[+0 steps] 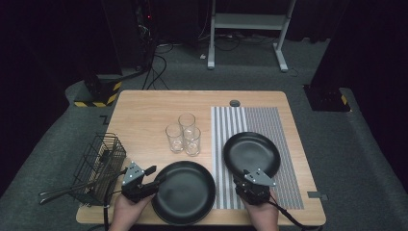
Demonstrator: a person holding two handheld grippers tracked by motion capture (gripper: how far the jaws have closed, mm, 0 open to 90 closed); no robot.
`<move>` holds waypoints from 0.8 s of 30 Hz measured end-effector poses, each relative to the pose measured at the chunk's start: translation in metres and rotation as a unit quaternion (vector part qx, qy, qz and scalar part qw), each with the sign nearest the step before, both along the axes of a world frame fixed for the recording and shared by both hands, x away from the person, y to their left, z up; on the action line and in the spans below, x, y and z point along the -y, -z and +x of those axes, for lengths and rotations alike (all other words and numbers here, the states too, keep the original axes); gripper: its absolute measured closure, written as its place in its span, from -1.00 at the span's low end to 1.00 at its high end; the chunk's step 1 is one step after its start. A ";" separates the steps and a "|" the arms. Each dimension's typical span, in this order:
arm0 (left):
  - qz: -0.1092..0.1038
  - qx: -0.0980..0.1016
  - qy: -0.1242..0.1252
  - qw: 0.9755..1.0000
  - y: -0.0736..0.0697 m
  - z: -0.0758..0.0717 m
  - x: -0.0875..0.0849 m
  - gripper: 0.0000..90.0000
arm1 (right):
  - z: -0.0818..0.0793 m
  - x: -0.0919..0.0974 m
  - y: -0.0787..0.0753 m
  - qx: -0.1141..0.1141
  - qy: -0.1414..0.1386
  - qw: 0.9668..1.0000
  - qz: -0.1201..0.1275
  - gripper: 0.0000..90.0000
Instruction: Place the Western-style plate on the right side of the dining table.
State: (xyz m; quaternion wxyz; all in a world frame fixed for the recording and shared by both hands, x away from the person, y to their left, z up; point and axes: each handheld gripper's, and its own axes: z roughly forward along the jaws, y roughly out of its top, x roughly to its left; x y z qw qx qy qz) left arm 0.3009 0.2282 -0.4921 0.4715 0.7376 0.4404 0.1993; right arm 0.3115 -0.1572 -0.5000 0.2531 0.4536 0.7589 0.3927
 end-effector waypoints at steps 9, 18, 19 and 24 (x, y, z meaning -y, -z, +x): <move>0.009 -0.005 0.000 1.000 -0.001 0.001 -0.001 -0.07 | 0.010 -0.017 0.000 -0.007 -0.040 0.999 0.019 0.20; 0.013 -0.003 -0.011 1.000 -0.003 0.000 -0.007 -0.04 | 0.015 -0.030 0.001 0.007 -0.069 0.997 0.023 0.23; 0.017 0.003 -0.012 1.000 -0.004 -0.002 -0.009 -0.03 | 0.016 -0.032 0.002 0.010 -0.076 0.997 0.015 0.22; 0.021 0.011 -0.016 1.000 -0.006 -0.005 -0.012 -0.06 | 0.018 -0.033 0.003 0.008 -0.074 0.997 0.017 0.22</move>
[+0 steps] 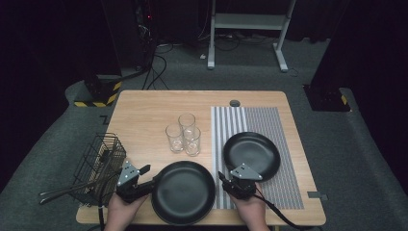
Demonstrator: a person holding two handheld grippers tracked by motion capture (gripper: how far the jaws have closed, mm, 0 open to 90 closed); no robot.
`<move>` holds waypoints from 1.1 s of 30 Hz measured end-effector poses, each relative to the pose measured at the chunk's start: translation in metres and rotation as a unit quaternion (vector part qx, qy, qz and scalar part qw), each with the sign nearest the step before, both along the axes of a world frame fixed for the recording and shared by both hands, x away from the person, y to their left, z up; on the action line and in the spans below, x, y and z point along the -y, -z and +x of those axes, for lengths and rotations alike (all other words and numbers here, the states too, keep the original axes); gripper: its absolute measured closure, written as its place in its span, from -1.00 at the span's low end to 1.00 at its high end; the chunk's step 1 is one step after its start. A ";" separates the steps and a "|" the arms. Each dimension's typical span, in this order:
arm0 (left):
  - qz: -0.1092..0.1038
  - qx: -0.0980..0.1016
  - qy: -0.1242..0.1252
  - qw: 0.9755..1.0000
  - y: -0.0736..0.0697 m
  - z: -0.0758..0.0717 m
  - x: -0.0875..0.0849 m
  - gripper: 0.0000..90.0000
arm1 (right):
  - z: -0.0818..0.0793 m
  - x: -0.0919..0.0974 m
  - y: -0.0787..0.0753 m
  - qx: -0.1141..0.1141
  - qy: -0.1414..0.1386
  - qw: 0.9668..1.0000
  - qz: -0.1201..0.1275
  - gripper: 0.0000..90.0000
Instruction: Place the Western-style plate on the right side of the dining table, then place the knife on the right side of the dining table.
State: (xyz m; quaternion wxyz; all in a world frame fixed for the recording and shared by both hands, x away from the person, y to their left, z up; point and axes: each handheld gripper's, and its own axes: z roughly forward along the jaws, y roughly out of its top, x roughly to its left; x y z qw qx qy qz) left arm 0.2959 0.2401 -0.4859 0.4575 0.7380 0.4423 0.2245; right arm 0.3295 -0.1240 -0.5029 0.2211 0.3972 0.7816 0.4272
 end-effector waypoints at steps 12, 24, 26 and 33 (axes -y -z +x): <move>-0.003 -0.004 0.005 1.000 0.002 0.001 -0.001 0.06 | 0.002 -0.002 0.003 -0.015 -0.018 1.000 0.004 0.25; 0.000 0.006 0.002 1.000 -0.003 -0.001 0.002 0.09 | 0.003 0.000 0.001 -0.020 -0.029 0.999 0.000 0.26; 0.002 0.008 0.004 1.000 -0.004 -0.001 0.004 0.10 | 0.004 0.001 0.001 -0.025 -0.029 0.999 0.001 0.26; 0.006 0.005 0.009 1.000 -0.008 0.003 0.005 0.10 | 0.005 0.004 0.000 -0.037 -0.034 0.999 0.020 0.20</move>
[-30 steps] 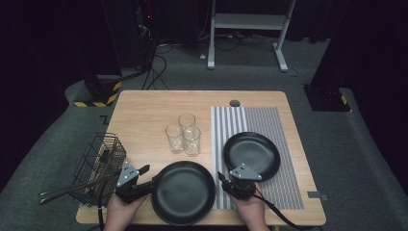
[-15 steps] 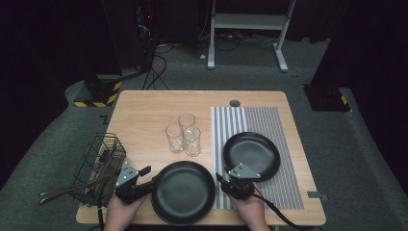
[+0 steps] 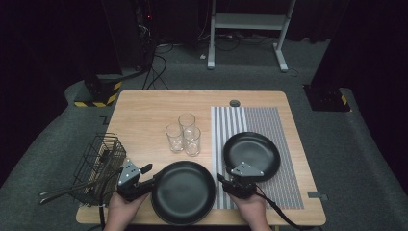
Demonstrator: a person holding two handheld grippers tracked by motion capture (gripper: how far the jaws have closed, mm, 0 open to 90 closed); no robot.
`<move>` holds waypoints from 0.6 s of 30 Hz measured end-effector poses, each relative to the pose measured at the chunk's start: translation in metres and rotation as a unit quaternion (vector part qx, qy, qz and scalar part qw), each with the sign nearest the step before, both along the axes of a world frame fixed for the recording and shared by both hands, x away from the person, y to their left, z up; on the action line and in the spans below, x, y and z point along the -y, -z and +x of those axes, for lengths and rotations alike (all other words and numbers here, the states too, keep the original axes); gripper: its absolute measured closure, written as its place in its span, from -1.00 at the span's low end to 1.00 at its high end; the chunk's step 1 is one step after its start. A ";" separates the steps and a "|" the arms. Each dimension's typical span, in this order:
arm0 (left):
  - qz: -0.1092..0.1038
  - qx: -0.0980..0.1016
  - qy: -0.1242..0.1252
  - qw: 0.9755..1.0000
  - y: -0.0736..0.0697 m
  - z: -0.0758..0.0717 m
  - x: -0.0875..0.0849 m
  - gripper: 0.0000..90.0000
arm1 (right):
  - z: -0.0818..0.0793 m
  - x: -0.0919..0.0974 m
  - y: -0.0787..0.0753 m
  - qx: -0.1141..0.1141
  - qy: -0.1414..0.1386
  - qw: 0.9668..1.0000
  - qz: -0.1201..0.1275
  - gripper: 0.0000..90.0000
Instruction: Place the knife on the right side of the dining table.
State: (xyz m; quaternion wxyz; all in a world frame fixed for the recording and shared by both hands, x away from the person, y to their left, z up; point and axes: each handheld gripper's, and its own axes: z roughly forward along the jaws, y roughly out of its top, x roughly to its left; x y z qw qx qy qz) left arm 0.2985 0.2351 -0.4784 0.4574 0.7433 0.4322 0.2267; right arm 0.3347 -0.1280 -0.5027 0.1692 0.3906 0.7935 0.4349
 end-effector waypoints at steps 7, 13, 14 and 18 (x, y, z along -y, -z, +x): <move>0.000 0.006 -0.003 1.000 -0.003 -0.001 0.000 0.07 | -0.001 -0.001 0.000 0.000 -0.006 1.000 -0.003 0.11; -0.002 0.005 0.000 1.000 -0.007 0.001 -0.001 0.06 | -0.001 0.000 0.002 0.001 0.000 1.000 -0.006 0.01; -0.004 0.005 -0.001 1.000 -0.009 0.001 -0.001 0.06 | -0.002 0.000 0.002 0.004 0.002 1.000 -0.007 0.00; -0.014 0.025 0.004 1.000 -0.015 -0.001 -0.002 0.06 | -0.002 0.002 0.000 0.007 0.002 1.000 0.006 0.01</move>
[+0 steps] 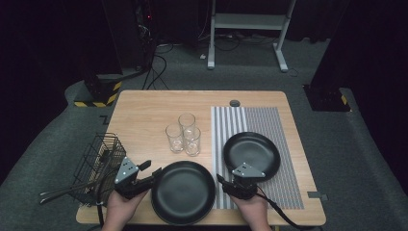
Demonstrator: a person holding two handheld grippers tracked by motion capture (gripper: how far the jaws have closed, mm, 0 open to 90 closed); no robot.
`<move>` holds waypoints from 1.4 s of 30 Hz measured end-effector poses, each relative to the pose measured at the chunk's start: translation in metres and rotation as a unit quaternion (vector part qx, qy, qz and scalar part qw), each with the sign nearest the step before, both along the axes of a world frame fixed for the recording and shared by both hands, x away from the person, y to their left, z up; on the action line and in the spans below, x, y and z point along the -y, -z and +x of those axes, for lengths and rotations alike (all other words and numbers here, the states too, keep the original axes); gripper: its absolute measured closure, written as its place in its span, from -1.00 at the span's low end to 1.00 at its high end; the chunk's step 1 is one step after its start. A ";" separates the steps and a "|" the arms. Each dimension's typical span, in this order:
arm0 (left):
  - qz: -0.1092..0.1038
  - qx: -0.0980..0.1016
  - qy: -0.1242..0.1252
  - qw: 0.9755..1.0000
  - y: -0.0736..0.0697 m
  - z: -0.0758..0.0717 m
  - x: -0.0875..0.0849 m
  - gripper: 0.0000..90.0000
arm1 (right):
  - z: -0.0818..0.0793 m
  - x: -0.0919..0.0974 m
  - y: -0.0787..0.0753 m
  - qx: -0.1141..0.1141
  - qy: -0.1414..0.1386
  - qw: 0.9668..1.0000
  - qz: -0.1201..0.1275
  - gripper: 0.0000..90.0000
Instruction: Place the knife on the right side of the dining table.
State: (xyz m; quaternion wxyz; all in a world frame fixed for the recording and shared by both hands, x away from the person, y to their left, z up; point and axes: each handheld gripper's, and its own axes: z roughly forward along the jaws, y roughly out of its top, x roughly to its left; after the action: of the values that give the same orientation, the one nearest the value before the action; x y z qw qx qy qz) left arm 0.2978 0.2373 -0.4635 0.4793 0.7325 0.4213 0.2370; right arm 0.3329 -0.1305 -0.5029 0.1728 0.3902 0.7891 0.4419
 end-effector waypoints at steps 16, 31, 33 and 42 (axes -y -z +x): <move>0.001 0.017 -0.025 1.000 -0.014 -0.012 -0.012 0.02 | -0.001 -0.001 -0.002 0.007 -0.011 1.000 -0.006 -0.20; 0.004 0.033 -0.044 0.999 -0.028 -0.021 -0.021 0.02 | 0.001 0.000 -0.002 0.001 -0.015 1.000 0.001 -0.47; 0.005 0.034 -0.045 0.998 -0.030 -0.022 -0.022 0.02 | 0.001 0.000 -0.003 -0.001 -0.014 1.000 0.007 -0.49; 0.006 0.039 -0.056 0.998 -0.037 -0.029 -0.029 0.02 | 0.002 0.002 -0.003 -0.002 -0.021 1.000 0.010 -0.57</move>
State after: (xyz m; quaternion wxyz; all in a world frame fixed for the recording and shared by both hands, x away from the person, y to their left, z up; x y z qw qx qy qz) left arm 0.2688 0.2663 -0.4260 0.4766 0.7008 0.4416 0.2945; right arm 0.3349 -0.1324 -0.4998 0.1579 0.3762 0.7930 0.4524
